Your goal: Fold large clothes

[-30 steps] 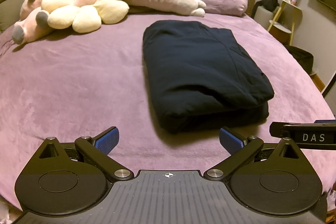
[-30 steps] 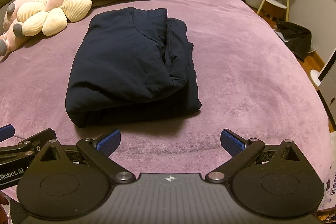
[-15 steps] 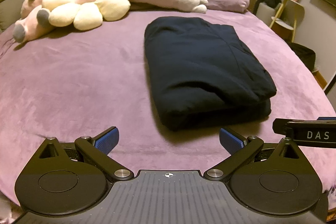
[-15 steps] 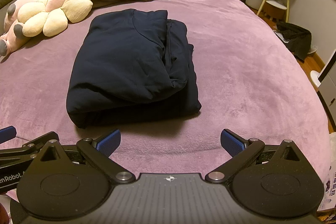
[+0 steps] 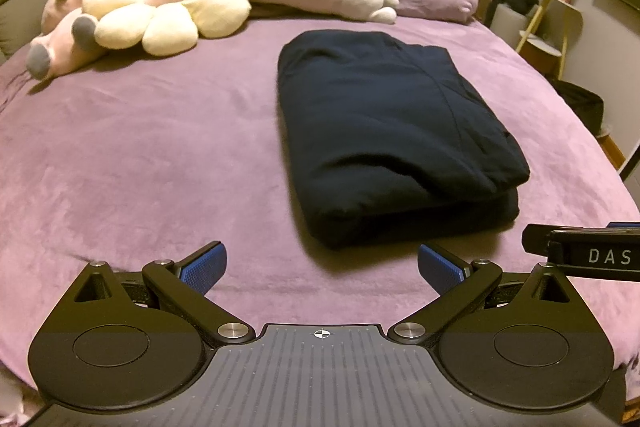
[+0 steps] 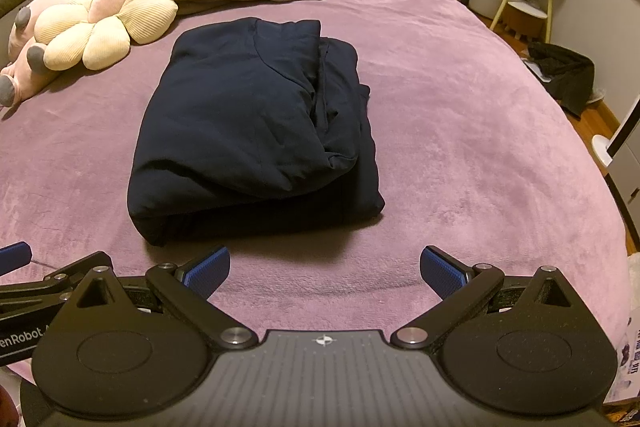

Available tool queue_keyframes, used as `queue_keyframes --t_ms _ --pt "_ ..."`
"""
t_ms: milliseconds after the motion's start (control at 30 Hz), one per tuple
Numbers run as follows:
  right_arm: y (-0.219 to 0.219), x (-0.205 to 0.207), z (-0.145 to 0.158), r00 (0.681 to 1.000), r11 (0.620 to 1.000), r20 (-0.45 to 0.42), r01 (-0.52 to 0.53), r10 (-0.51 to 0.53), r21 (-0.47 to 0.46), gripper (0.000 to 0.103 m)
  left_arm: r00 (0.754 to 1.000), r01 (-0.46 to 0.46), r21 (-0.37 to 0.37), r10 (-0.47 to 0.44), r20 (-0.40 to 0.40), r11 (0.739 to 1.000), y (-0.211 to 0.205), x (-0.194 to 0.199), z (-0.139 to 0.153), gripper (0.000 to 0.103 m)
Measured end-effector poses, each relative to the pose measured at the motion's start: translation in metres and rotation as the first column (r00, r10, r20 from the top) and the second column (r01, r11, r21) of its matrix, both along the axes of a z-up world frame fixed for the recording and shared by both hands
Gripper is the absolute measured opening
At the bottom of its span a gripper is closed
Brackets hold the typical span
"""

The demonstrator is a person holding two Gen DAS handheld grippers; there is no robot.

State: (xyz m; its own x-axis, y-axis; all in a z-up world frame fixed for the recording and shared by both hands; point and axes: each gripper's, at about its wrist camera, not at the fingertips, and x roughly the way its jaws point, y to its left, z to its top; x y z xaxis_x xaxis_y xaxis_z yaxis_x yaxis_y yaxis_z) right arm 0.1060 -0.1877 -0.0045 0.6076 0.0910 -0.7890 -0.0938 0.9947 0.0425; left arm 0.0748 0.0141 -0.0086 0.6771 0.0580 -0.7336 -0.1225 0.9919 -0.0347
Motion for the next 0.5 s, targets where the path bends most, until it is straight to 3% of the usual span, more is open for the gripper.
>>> queue_keyframes --t_ms 500 --pt "-0.0006 0.0014 0.0011 1.0 1.0 0.002 0.001 -0.001 0.003 0.101 1.0 0.017 0.027 -0.018 0.017 0.999 -0.004 -0.0009 -0.0021 0.103"
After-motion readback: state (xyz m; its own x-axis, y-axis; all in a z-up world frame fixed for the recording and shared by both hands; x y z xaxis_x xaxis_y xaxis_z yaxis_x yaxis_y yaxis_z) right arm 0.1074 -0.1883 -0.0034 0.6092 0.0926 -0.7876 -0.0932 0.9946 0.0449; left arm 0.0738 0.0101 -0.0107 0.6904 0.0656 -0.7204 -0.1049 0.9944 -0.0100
